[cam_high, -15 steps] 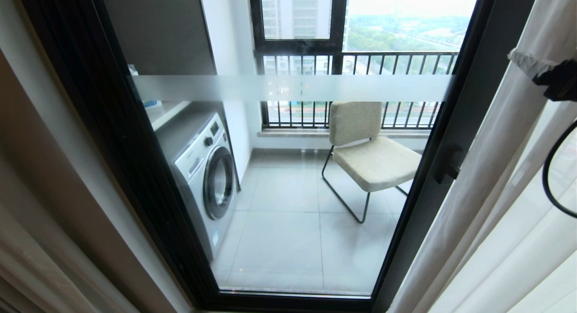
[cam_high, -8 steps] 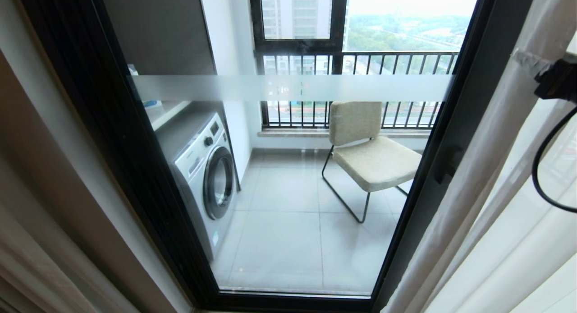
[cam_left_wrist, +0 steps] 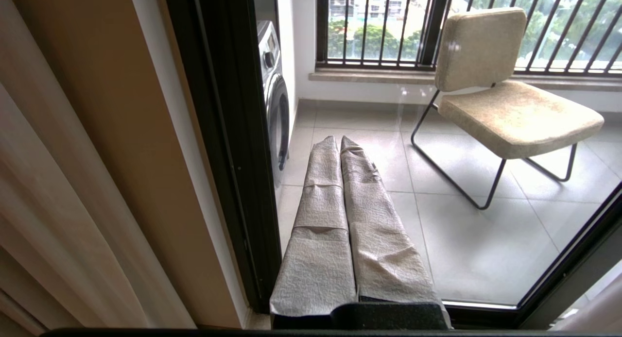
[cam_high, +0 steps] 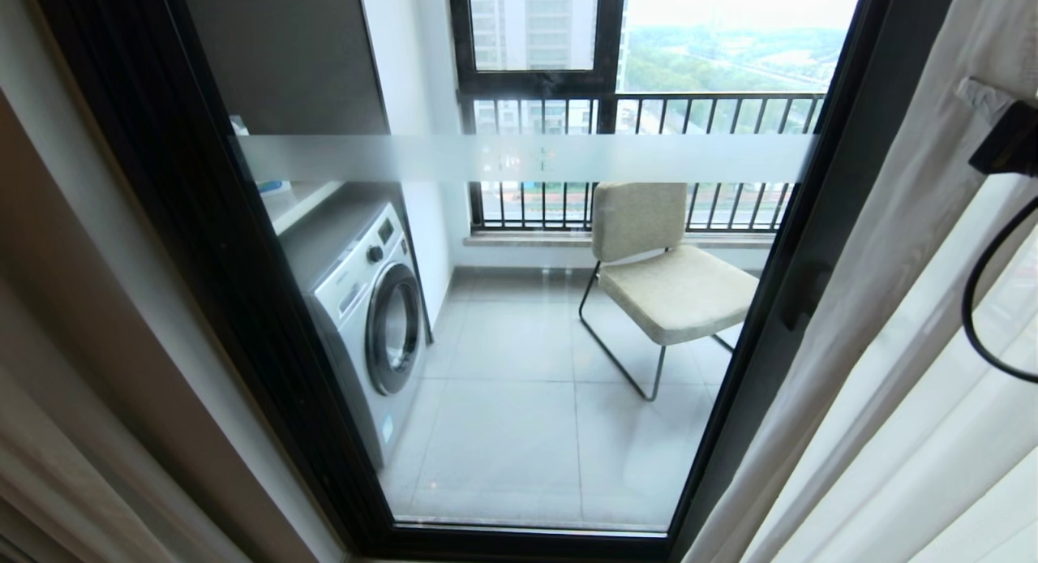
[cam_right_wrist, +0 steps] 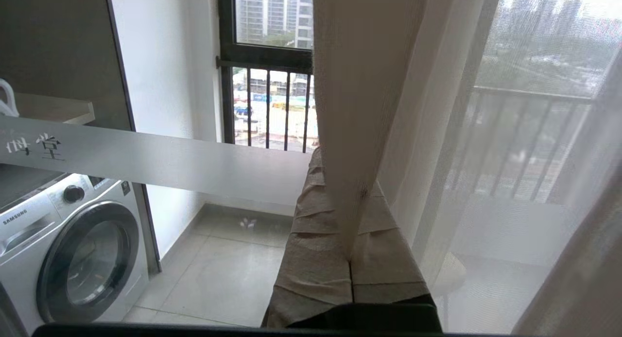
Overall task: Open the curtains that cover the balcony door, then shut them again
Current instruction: Pull the inner curtains open on both sides
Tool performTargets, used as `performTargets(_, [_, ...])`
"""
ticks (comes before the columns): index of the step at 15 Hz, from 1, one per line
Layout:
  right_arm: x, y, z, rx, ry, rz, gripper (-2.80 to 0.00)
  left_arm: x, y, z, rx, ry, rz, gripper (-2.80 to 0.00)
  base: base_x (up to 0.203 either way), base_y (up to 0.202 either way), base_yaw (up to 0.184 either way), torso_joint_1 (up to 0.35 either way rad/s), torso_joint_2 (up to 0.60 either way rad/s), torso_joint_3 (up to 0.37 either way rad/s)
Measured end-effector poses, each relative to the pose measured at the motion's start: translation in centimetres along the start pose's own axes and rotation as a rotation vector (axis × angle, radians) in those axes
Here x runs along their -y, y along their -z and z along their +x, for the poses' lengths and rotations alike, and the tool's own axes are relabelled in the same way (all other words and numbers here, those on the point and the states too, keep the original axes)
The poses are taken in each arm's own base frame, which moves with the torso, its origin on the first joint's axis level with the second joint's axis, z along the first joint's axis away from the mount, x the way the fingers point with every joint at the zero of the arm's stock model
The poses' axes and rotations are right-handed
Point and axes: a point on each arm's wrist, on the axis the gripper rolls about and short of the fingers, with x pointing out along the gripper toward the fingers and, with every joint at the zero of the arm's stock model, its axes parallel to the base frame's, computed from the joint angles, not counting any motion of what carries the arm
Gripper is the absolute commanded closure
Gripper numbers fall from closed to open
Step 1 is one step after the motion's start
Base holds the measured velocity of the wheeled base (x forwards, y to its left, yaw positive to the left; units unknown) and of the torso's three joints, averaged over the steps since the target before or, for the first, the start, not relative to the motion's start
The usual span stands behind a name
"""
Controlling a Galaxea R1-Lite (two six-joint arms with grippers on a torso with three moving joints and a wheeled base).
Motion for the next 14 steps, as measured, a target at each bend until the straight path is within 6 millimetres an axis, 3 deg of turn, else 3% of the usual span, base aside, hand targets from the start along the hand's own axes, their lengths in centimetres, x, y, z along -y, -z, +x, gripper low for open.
performTargets(3, [0.0, -0.1, -0.3, 0.002, -0.001, -0.001, 0.0, 0.0, 0.0, 0.0, 0.001, 0.001, 0.0, 0.0, 0.0, 0.0, 0.0, 0.0, 0.0, 0.0])
performTargets(7, [-0.2, -0.2, -0.9, 0.002, -0.001, 0.0, 0.0, 0.0, 0.0, 0.0, 0.0, 0.001, 0.0, 0.0, 0.124, 0.0, 0.0, -0.002, 0.01, 0.0])
performTargets(14, [-0.3, -0.3, -1.6, 0.0, -0.002, 0.0, 0.0, 0.0, 0.0, 0.0, 0.0, 0.0, 0.0, 0.0, 0.0, 0.0, 0.0, 0.004, 0.0, -0.001])
